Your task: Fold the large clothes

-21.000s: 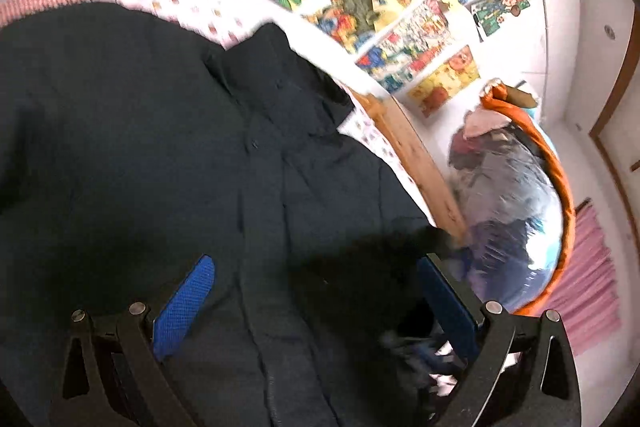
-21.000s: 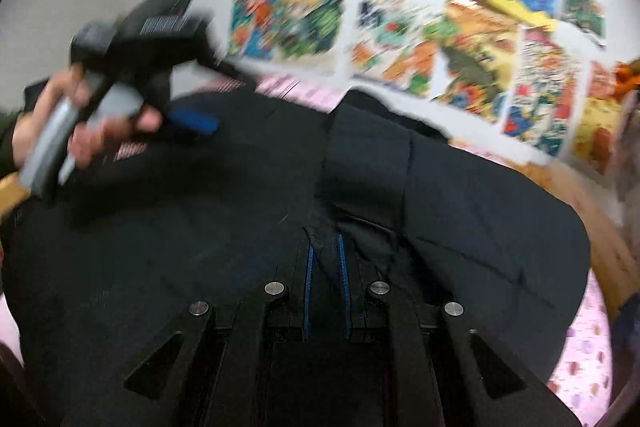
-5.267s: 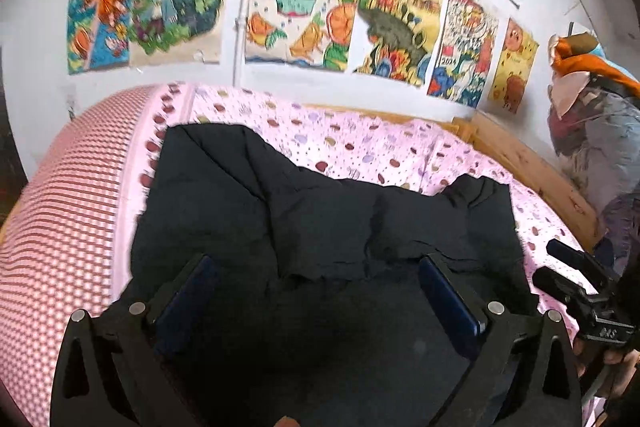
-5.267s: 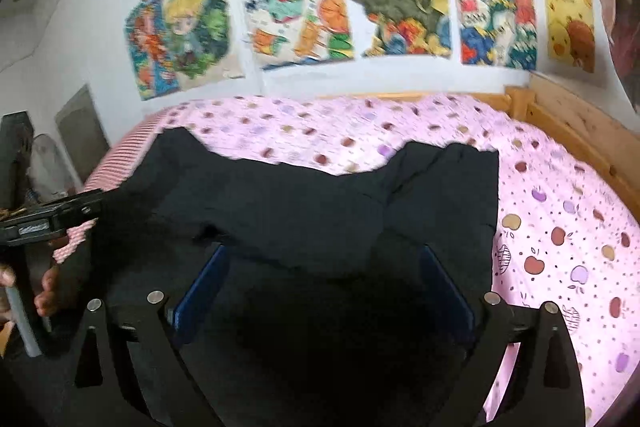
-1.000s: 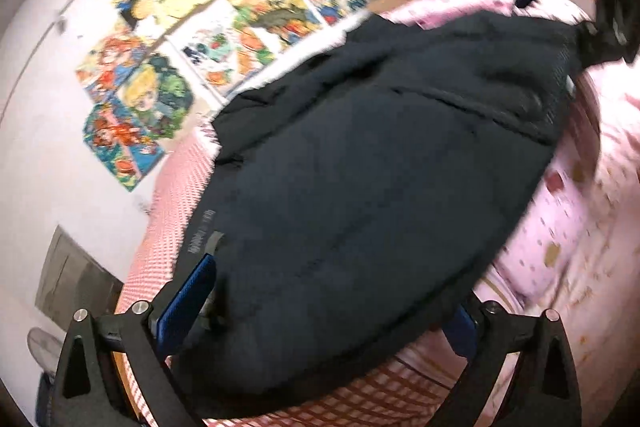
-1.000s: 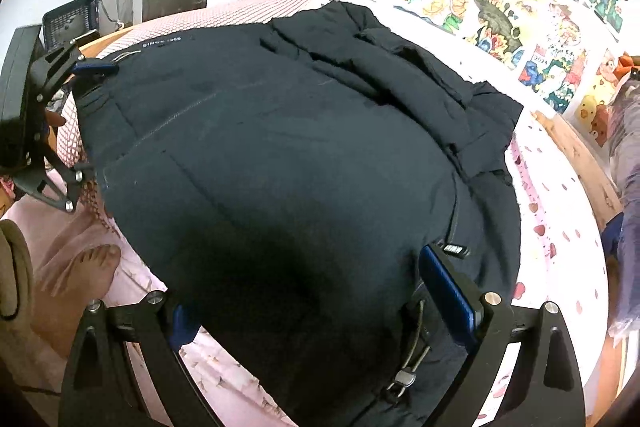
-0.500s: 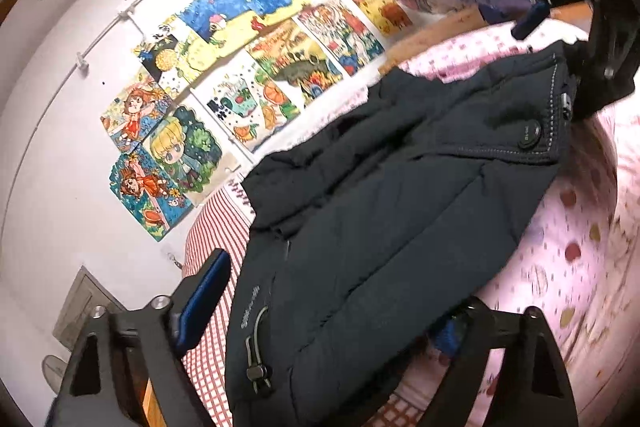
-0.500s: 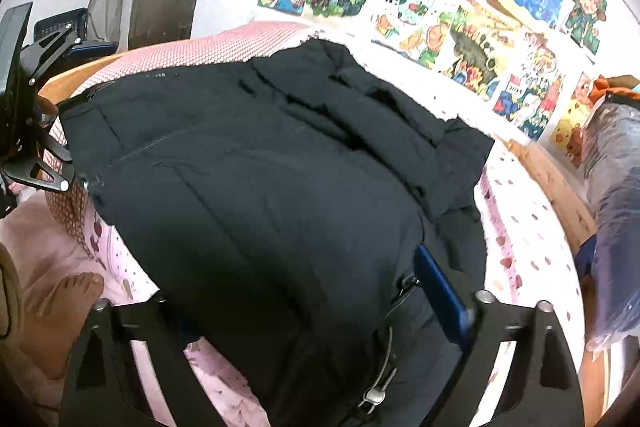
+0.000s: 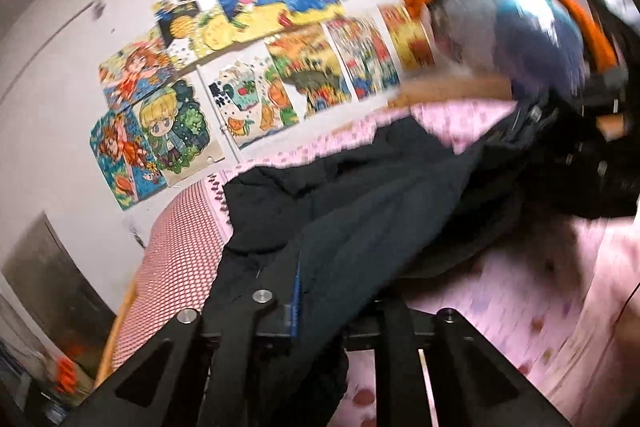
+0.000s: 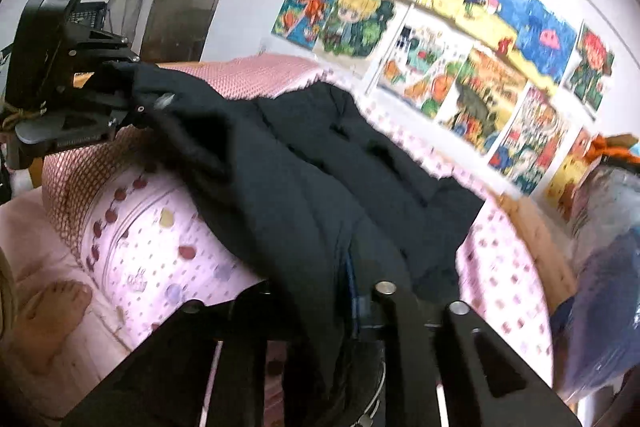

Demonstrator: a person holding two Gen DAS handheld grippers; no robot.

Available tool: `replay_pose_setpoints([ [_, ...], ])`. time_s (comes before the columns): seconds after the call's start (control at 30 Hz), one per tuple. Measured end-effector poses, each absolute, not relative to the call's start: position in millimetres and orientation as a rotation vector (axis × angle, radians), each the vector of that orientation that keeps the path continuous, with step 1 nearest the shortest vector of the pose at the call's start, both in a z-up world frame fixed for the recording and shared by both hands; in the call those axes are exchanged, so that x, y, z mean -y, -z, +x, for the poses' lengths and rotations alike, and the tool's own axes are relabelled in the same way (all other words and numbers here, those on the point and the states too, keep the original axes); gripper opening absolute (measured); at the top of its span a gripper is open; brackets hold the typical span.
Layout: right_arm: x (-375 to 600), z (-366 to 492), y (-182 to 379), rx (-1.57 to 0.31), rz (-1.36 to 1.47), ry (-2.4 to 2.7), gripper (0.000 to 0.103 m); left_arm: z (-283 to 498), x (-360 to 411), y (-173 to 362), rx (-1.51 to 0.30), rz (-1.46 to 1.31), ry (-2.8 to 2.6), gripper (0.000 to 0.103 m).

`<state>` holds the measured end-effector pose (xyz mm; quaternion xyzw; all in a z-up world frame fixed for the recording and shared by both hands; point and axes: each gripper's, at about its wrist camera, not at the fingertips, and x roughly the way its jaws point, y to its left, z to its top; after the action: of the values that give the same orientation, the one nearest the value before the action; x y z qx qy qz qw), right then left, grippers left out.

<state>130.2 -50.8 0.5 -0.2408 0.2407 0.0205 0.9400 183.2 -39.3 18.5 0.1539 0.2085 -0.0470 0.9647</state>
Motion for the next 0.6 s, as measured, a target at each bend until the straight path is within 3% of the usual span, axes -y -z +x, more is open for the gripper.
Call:
replay_pose_setpoints([
  [0.6,55,68,-123,-0.044,-0.573,0.058,0.007,162,40,-133,-0.219,0.148,0.206,0.009],
])
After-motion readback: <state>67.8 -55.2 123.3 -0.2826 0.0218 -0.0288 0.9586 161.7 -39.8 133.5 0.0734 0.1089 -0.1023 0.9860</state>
